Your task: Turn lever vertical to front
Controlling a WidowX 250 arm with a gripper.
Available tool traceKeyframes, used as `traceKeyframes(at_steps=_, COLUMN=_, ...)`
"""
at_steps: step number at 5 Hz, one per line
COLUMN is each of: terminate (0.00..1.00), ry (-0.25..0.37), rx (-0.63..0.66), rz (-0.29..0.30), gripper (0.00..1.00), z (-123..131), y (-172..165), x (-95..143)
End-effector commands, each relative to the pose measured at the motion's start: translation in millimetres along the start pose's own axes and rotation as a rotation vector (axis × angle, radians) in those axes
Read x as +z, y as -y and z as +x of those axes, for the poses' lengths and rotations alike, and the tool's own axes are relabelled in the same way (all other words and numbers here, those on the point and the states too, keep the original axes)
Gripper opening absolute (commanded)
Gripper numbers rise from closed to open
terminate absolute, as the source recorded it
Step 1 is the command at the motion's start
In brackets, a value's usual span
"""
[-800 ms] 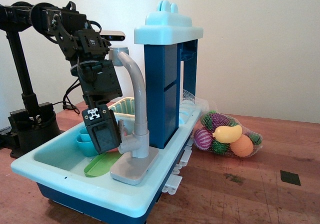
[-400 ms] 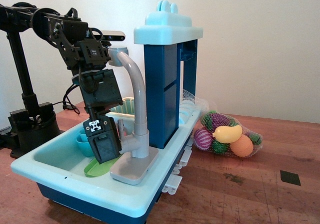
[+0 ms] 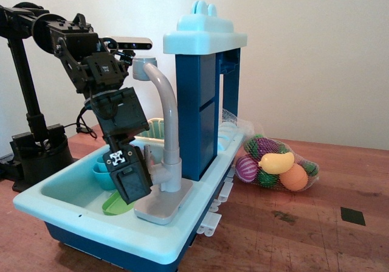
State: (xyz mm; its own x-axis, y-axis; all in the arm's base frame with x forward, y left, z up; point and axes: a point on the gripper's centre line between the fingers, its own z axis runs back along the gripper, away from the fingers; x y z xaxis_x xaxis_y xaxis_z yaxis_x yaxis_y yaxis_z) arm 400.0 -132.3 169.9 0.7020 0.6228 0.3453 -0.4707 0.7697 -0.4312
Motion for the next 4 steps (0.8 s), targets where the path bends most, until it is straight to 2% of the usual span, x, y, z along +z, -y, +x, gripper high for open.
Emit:
traceKeyframes(at_steps=1, terminate=0.0, ry=0.128, rx=0.022, rz=-0.037, gripper=1.0, z=51, y=3, x=8)
traceKeyframes(at_steps=2, terminate=0.0, ry=0.135, rx=0.027, rz=-0.012, gripper=1.0, z=54, y=5, x=20)
traceKeyframes(at_steps=3, terminate=0.0, ry=0.164, rx=0.049, rz=0.011, gripper=1.0, z=42, y=-5, x=40)
traceKeyframes(at_steps=4, terminate=0.0, ry=0.188, rx=0.08, rz=0.011, gripper=1.0, z=25, y=-12, x=50)
